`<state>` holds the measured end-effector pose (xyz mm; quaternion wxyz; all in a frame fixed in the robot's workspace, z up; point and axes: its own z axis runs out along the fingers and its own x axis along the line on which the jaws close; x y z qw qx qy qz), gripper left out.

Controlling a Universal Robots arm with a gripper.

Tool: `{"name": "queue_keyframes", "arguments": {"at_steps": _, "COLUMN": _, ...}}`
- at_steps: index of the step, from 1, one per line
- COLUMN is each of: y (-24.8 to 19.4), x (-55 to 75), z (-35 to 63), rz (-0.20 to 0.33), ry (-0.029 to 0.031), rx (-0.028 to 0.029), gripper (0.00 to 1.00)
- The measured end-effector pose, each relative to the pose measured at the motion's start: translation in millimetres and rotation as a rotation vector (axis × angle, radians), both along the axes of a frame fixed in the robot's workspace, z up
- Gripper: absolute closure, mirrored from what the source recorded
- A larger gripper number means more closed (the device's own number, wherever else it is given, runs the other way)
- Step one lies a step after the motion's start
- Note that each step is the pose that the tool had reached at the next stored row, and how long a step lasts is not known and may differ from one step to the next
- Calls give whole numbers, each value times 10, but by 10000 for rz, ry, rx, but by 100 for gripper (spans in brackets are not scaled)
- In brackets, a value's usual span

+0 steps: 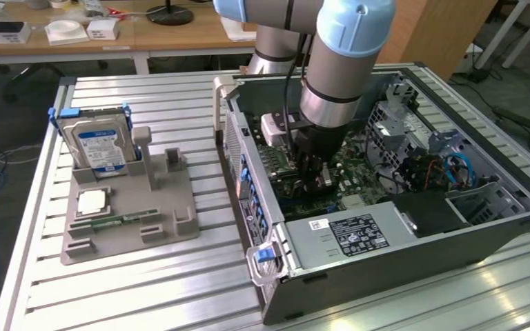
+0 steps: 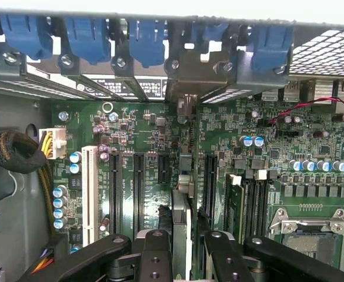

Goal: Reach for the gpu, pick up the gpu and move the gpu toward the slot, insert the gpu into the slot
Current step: 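Insert the gpu into the slot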

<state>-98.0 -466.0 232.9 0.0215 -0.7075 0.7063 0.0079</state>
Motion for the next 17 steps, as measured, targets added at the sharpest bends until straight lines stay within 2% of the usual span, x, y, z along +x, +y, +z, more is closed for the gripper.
{"name": "queue_keyframes", "arguments": {"at_steps": 11, "y": -1, "x": -1, "z": -7, "rz": -1, "ry": -8, "rx": 14, "gripper": 74}}
{"name": "queue_keyframes", "arguments": {"at_steps": 12, "y": 0, "x": -1, "z": -9, "rz": 0, "ry": -10, "rx": 21, "gripper": 74}}
{"name": "queue_keyframes", "arguments": {"at_steps": 13, "y": 4, "x": 0, "z": -24, "rz": -2, "ry": -26, "rx": 56, "gripper": 73}}
{"name": "queue_keyframes", "arguments": {"at_steps": 14, "y": 4, "x": -6, "z": -27, "rz": -12, "ry": -23, "rx": 57, "gripper": 73}}
{"name": "queue_keyframes", "arguments": {"at_steps": 15, "y": 3, "x": -6, "z": -17, "rz": -13, "ry": -17, "rx": 36, "gripper": 67}}
{"name": "queue_keyframes", "arguments": {"at_steps": 16, "y": 0, "x": -3, "z": -6, "rz": -5, "ry": -6, "rx": 12, "gripper": 67}}
{"name": "queue_keyframes", "arguments": {"at_steps": 17, "y": 0, "x": -1, "z": -9, "rz": -1, "ry": -9, "rx": 18, "gripper": 67}}
